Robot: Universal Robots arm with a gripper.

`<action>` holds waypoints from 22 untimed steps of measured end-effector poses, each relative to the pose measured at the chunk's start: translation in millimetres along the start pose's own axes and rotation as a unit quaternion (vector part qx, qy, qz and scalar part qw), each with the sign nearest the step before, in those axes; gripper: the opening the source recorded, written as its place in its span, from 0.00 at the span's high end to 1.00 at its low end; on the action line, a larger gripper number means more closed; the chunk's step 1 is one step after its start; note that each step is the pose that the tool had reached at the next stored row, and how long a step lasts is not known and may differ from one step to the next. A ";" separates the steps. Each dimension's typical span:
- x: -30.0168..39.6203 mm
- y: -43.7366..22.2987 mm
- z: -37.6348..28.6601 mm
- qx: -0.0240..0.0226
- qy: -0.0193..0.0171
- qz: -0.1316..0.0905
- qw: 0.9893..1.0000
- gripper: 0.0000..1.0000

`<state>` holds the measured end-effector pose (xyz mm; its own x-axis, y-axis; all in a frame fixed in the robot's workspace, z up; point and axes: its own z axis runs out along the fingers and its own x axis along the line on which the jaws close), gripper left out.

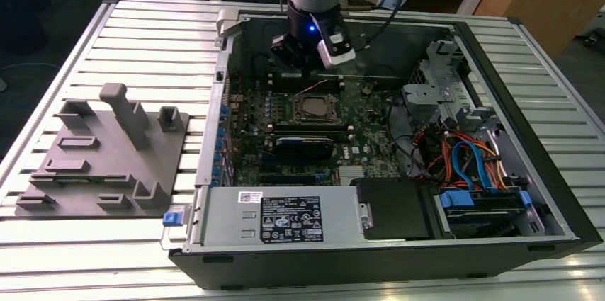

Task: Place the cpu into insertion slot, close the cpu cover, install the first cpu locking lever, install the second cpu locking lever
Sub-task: 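Install the first cpu locking lever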

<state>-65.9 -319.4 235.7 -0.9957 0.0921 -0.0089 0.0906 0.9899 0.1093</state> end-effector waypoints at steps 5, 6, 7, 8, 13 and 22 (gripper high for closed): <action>-1.4 -0.4 4.9 0.000 0.000 0.000 1.000 0.90; -1.4 -0.4 5.0 0.000 0.000 0.000 1.000 0.90; -1.4 -0.4 5.0 0.000 0.000 0.000 1.000 0.90; -1.4 -0.4 5.0 0.000 0.000 0.000 1.000 0.90; -1.7 -0.5 6.6 -0.001 0.000 0.000 1.000 0.90; -2.1 -0.7 8.6 -0.002 0.000 0.000 1.000 0.90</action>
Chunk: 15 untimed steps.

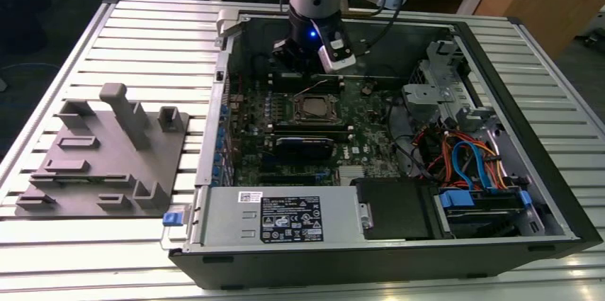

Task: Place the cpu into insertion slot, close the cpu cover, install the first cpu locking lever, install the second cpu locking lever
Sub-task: 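Install the first cpu locking lever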

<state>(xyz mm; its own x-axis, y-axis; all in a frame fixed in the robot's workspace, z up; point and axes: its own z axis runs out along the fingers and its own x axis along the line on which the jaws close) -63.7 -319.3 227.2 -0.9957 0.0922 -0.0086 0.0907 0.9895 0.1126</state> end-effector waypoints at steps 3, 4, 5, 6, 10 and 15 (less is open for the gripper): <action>0.0 0.0 0.0 0.000 0.000 0.000 1.000 0.90; 0.0 0.0 0.0 0.000 0.000 0.000 1.000 0.90; -0.1 0.0 0.3 0.000 0.000 0.000 1.000 0.90; -0.1 0.0 0.9 0.000 0.000 0.000 1.000 0.90; -0.1 -0.3 2.5 -0.004 0.000 0.000 1.000 0.90; -1.6 -0.2 3.0 -0.006 0.001 0.000 1.000 0.90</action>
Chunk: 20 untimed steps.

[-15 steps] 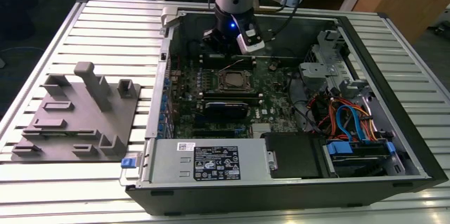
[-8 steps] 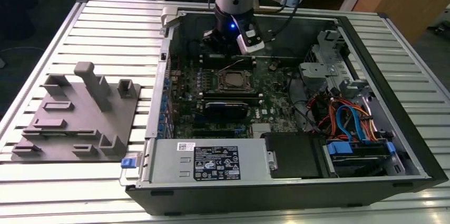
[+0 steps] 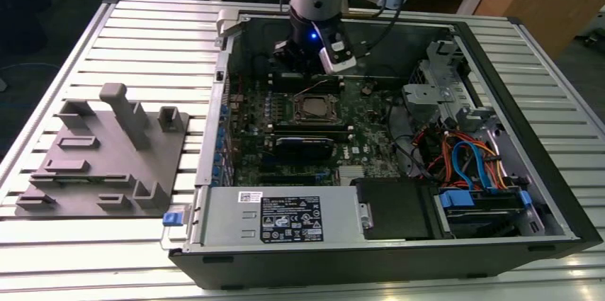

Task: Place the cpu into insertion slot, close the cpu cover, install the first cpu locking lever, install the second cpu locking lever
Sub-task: 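Install the first cpu locking lever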

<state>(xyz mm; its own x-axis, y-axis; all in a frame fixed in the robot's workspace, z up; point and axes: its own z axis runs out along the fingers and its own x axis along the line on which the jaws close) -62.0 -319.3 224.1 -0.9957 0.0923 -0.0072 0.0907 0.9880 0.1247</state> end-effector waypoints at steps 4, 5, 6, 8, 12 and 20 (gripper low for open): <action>-2.3 0.2 0.2 0.000 0.000 0.000 1.000 0.90; -2.7 0.2 0.3 0.000 0.000 0.000 1.000 0.90; -3.2 0.2 0.4 0.000 0.000 0.000 1.000 0.90; -4.0 0.3 0.7 0.000 0.000 0.000 1.000 0.90; -5.7 0.2 2.5 0.000 0.000 0.000 1.000 0.90; -8.4 0.5 4.8 0.000 0.000 0.000 1.000 0.90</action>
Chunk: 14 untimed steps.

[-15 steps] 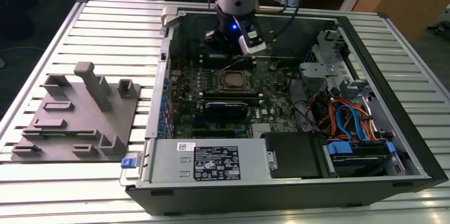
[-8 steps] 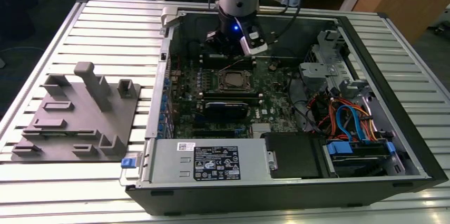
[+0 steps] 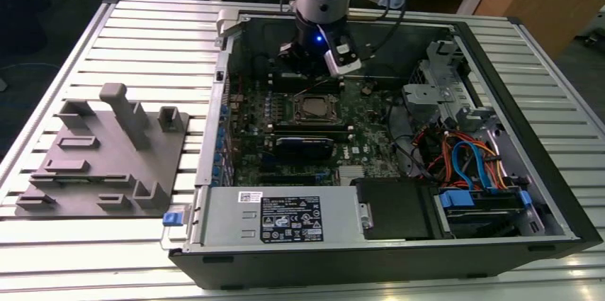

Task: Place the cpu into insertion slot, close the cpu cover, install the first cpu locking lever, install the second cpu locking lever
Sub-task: 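Install the first cpu locking lever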

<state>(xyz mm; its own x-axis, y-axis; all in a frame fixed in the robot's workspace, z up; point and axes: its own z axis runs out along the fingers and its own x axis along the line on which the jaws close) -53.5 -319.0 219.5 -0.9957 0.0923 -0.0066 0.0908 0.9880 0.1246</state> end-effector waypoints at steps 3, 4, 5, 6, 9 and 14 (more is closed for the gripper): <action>-1.1 0.2 1.0 0.000 0.000 0.000 1.000 0.90; -1.5 0.2 1.4 0.000 0.000 0.000 1.000 0.90; -1.8 0.2 1.8 0.000 0.000 0.000 1.000 0.90; -2.1 0.3 2.2 0.000 0.000 0.000 1.000 0.90; -3.2 0.3 3.4 0.000 0.000 0.000 1.000 0.90; -5.4 0.5 5.1 0.000 0.000 0.000 1.000 0.90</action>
<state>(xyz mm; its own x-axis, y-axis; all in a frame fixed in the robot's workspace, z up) -48.0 -318.3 214.5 -0.9957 0.0923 -0.0066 0.0907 0.9881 0.1246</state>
